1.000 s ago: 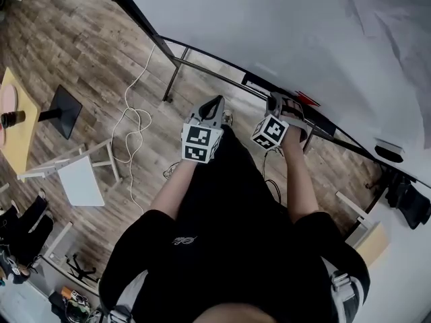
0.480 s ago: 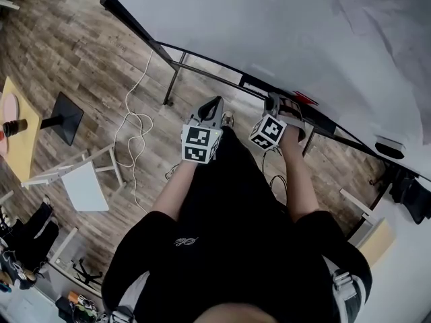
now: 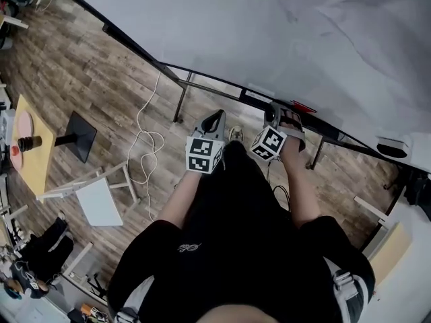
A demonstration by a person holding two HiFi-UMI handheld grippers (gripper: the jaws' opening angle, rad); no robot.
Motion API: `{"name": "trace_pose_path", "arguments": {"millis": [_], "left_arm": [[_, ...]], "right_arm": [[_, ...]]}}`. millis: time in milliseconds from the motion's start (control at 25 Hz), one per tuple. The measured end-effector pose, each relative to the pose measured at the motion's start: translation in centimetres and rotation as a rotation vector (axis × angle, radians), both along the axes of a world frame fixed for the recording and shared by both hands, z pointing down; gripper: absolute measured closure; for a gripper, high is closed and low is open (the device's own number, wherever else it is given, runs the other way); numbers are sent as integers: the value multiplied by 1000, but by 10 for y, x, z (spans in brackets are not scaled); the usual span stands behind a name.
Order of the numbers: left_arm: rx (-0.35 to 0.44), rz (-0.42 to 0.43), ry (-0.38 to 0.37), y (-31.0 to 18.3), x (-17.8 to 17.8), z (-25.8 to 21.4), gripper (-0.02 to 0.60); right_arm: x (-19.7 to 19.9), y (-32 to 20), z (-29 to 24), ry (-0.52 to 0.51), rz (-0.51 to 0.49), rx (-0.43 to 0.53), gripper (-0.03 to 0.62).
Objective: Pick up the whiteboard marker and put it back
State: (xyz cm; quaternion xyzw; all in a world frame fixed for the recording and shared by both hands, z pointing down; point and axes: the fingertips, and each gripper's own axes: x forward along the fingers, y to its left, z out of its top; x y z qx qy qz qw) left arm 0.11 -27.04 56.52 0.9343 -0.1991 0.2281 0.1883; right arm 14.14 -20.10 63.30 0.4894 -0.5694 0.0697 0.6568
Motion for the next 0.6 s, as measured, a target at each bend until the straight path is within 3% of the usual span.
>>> {"name": "trace_pose_path", "arguments": {"millis": [160,400,600], "left_arm": [[24,27,4,0,16,-11,574],[79,64,17,2,48,-24,574],[107,103,63,-4,62,-36,574]], "right_arm": [[-10,0,-18,-154,82,126,461],[-6,-4,-54,-409,297,444,490],[16,-16,-96,-488,417,679,548]]}}
